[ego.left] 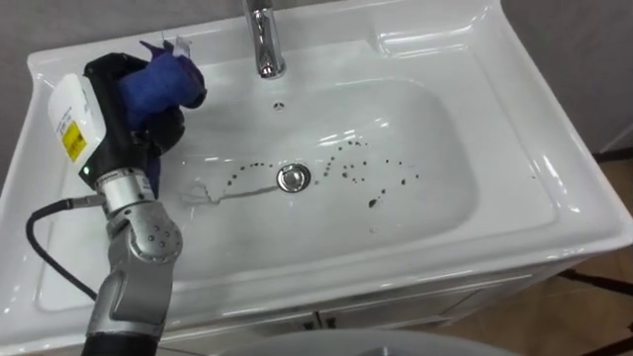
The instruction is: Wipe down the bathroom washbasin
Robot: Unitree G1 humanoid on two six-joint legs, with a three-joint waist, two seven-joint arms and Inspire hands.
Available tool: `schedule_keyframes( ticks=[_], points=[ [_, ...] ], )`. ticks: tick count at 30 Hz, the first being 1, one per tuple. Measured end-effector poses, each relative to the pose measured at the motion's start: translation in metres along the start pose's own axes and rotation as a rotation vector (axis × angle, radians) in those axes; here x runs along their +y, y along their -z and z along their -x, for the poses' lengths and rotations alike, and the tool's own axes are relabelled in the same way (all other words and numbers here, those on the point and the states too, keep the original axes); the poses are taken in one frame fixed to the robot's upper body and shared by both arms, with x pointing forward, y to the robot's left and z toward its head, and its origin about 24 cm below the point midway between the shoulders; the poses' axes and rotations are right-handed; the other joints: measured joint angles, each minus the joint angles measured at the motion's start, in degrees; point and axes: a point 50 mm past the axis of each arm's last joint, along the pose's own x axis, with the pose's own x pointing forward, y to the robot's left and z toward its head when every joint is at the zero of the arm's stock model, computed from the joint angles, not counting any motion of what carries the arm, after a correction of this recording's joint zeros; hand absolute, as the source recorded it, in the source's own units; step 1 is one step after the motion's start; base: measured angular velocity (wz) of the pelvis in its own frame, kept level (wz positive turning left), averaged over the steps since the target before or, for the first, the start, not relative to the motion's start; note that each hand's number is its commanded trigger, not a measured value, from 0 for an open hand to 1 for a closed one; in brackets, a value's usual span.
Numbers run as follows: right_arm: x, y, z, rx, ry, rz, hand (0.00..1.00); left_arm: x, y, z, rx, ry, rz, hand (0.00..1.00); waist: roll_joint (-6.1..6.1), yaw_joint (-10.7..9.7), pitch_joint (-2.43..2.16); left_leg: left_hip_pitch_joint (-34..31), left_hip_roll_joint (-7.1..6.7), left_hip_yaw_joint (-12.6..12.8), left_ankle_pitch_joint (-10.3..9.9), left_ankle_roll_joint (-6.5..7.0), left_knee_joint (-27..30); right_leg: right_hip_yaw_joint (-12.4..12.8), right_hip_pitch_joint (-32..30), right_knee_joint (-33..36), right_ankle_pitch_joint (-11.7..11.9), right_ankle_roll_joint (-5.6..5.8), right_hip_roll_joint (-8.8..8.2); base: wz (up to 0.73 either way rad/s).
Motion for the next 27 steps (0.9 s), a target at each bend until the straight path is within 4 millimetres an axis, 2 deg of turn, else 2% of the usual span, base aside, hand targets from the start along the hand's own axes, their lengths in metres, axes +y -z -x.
schedule_keyframes(
  ticks=[6, 12, 15, 27],
  points=[
    [0.001, -0.007, 0.0, -0.022, -0.008, 0.0, 0.0, -0.011, 0.003, 0.011, 0.031, 0.099, 0.022, 1.0, -0.85, 0.18, 0.33, -0.03, 0.02, 0.03, 0.0, 0.0, -0.02, 0.01, -0.05, 0.13, 0.01, 0.0, 0.0, 0.0],
    [0.0, -0.012, 0.001, -0.043, 0.005, -0.002, 0.0, -0.033, 0.023, 0.031, 0.108, 0.243, -0.036, 1.0, -0.25, 0.01, 0.38, -0.25, 0.1, 0.01, -0.01, -0.01, -0.2, -0.02, -0.08, 0.58, 0.0, 0.01, 0.05, 0.0],
    [0.0, -0.012, 0.001, -0.043, 0.014, -0.013, 0.0, -0.041, 0.026, 0.039, 0.13, 0.304, -0.046, 1.0, -0.19, -0.02, 0.41, -0.45, 0.14, 0.01, -0.01, -0.01, -0.15, -0.02, -0.14, 0.6, 0.01, 0.0, 0.09, 0.0],
    [-0.001, -0.013, 0.001, -0.052, 0.024, -0.027, 0.0, -0.045, 0.032, 0.043, 0.162, 0.359, -0.044, 1.0, 0.26, -0.3, 0.32, -0.03, 0.22, 1.33, -0.02, 0.0, -0.12, 1.24, -0.19, 0.61, 0.01, 0.0, 0.1, -0.04]
  ],
)
